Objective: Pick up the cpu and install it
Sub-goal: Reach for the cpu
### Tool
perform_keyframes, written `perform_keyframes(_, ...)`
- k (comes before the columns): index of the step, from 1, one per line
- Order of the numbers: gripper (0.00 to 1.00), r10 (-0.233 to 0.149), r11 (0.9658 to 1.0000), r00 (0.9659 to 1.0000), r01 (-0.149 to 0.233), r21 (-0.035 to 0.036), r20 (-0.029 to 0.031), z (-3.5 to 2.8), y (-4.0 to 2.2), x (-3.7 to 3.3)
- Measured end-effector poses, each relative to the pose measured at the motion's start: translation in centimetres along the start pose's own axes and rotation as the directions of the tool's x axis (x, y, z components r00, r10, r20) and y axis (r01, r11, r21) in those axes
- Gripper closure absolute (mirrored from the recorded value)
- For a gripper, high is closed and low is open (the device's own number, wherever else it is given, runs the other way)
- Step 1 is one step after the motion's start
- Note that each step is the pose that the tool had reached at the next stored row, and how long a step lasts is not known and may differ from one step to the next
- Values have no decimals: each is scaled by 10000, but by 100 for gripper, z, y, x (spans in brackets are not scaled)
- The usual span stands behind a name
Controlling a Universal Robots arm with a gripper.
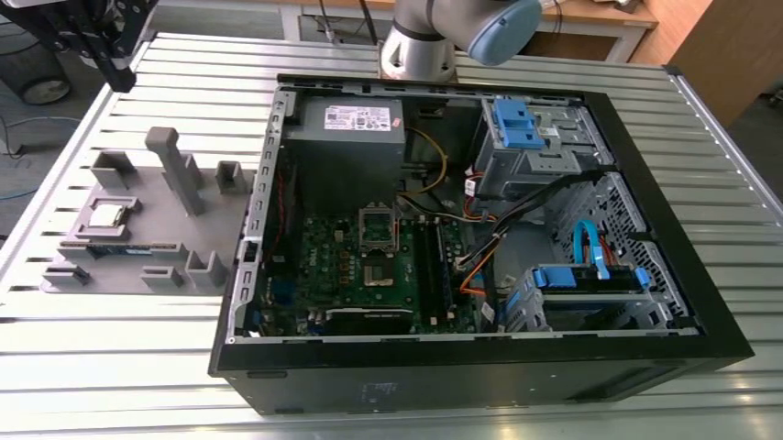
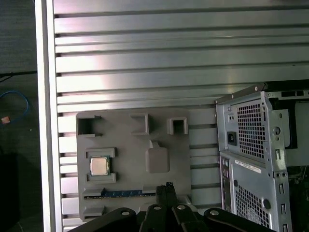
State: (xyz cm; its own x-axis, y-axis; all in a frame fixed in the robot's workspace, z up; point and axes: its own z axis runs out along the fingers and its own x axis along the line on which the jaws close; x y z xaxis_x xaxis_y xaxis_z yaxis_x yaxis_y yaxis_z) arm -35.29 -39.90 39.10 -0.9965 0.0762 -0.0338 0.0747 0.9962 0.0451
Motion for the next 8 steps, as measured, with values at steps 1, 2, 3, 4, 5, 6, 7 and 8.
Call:
perform_keyframes(1,89,0,10000,10000,0,1,0,5,-1,11)
perform_keyframes(2,89,0,10000,10000,0,0,2,10,-4,22)
perform_keyframes(3,89,0,10000,10000,0,-1,3,17,-6,33)
perform_keyframes(4,89,0,10000,10000,0,0,3,26,-9,46)
perform_keyframes(5,89,0,10000,10000,0,0,3,35,-12,57)
perform_keyframes(6,89,0,10000,10000,0,0,3,44,-15,69)
perform_keyframes(7,89,0,10000,10000,0,-1,4,51,-17,78)
perform_keyframes(8,89,0,10000,10000,0,-1,3,55,-18,84)
